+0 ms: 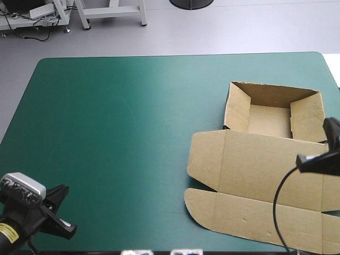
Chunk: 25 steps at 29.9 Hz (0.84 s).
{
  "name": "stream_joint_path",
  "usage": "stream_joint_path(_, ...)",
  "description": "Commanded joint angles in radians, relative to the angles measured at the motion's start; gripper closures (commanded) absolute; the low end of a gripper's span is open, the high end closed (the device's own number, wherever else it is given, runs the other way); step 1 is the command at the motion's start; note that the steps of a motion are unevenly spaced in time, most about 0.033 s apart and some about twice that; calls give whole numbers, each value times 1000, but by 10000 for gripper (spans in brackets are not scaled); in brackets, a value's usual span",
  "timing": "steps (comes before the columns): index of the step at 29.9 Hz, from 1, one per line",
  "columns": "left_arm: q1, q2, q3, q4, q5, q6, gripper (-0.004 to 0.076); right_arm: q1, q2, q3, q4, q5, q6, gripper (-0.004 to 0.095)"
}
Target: Fold the box
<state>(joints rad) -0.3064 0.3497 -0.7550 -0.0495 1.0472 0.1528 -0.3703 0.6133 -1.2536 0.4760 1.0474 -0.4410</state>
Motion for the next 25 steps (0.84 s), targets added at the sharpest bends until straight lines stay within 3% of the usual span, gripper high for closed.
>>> stream_joint_path(1, -5, -61, 36, -29, -94, 1, 696, 6, -136, 178, 12, -154, -30, 928)
stream_joint_path(10, -5, -208, 177, -51, -118, 1, 696, 6, -317, 544, 6, -175, -55, 928)
stream_joint_path(19, -5, -212, 212, -53, -145, 3, 696, 6, -407, 593, -103, -175, -8, 928)
stream_joint_path(25, -5, -212, 233, -92, -170, 5, 697, 60, -429, 600, -108, -171, -5, 928)
